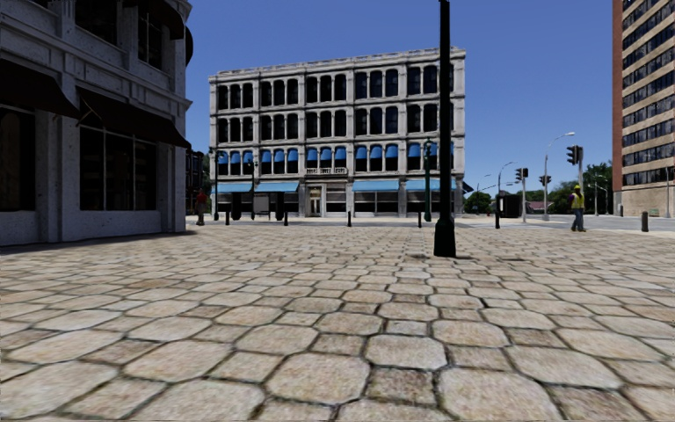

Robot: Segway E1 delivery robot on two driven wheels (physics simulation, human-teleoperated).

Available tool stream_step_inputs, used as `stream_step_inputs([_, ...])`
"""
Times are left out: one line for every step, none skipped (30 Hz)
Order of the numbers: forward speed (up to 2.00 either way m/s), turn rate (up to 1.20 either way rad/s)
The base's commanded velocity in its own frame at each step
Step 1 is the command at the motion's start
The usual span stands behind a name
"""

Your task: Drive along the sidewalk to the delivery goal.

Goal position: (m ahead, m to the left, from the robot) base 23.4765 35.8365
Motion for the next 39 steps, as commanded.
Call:
stream_step_inputs([2.0,0.0])
stream_step_inputs([2.0,0.0])
stream_step_inputs([2.0,0.0])
stream_step_inputs([2.0,0.0])
stream_step_inputs([2.0,0.0])
stream_step_inputs([2.0,0.0])
stream_step_inputs([2.0,0.0])
stream_step_inputs([2.0,0.0])
stream_step_inputs([2.0,0.0])
stream_step_inputs([2.0,0.0])
stream_step_inputs([2.0,0.0])
stream_step_inputs([2.0,0.0])
stream_step_inputs([2.0,0.0])
stream_step_inputs([2.0,0.0])
stream_step_inputs([2.0,0.0])
stream_step_inputs([2.0,0.0])
stream_step_inputs([2.0,0.0])
stream_step_inputs([2.0,0.0])
stream_step_inputs([2.0,0.0])
stream_step_inputs([2.0,0.0])
stream_step_inputs([2.0,0.01])
stream_step_inputs([2.0,0.14])
stream_step_inputs([2.0,0.23])
stream_step_inputs([2.0,0.27])
stream_step_inputs([2.0,0.27])
stream_step_inputs([2.0,0.28])
stream_step_inputs([2.0,0.28])
stream_step_inputs([2.0,0.28])
stream_step_inputs([2.0,0.28])
stream_step_inputs([2.0,0.28])
stream_step_inputs([2.0,0.28])
stream_step_inputs([2.0,0.28])
stream_step_inputs([2.0,0.28])
stream_step_inputs([2.0,0.28])
stream_step_inputs([2.0,0.28])
stream_step_inputs([2.0,0.28])
stream_step_inputs([2.0,0.28])
stream_step_inputs([2.0,0.28])
stream_step_inputs([2.0,0.28])
